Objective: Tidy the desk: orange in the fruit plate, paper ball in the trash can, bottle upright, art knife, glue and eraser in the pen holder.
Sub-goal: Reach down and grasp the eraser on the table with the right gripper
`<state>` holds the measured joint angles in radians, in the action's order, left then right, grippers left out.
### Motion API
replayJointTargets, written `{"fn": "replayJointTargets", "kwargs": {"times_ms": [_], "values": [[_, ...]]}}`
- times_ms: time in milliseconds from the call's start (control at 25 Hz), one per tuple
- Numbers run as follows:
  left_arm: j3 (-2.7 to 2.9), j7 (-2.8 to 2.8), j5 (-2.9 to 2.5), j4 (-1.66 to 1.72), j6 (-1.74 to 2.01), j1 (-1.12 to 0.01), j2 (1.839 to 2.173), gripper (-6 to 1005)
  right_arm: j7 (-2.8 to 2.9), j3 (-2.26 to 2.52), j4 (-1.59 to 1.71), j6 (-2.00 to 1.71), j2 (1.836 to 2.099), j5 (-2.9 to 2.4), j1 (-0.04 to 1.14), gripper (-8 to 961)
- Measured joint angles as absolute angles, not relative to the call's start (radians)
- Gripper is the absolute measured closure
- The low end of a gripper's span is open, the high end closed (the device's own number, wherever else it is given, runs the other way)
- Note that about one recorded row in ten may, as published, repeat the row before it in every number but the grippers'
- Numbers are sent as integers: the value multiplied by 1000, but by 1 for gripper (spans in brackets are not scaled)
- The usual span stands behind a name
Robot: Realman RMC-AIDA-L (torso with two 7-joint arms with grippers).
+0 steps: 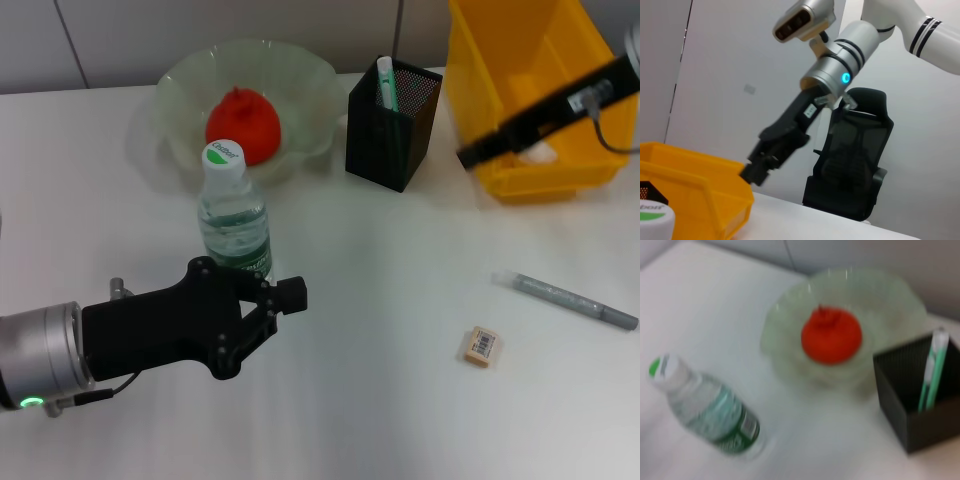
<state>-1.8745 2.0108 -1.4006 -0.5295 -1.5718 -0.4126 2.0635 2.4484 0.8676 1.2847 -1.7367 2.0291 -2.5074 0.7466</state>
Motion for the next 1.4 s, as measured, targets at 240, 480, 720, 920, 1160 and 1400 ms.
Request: {"fn": "replayJointTargets", "kwargs": {"times_ms": [240,480,720,920,1160,1400], "values": [[-1876,1999,-1401,-531,-1567,-410,2060,985,2480,861,1282,-1835,2026,-2537,733,690],[-1873,1992,-1401,-532,-1565,-428,2054,984,2481,861,1282,-1842,2030,-2554,700,701],[-1869,1989,-1400,-532,-1565,-432,2053,984,2477,866,1292,-1865,2031,-2582,691,724],[-1871,1988,-1400,-532,-1565,-433,2053,984,2472,870,1286,-1872,2034,-2583,686,762],[-1875,1986,-1400,-532,-1564,-433,2052,985,2478,911,1226,-1889,2033,-2600,720,749],[-1874,1987,-1400,-532,-1562,-432,2052,985,2479,966,1151,-1881,2033,-2609,756,561]]}}
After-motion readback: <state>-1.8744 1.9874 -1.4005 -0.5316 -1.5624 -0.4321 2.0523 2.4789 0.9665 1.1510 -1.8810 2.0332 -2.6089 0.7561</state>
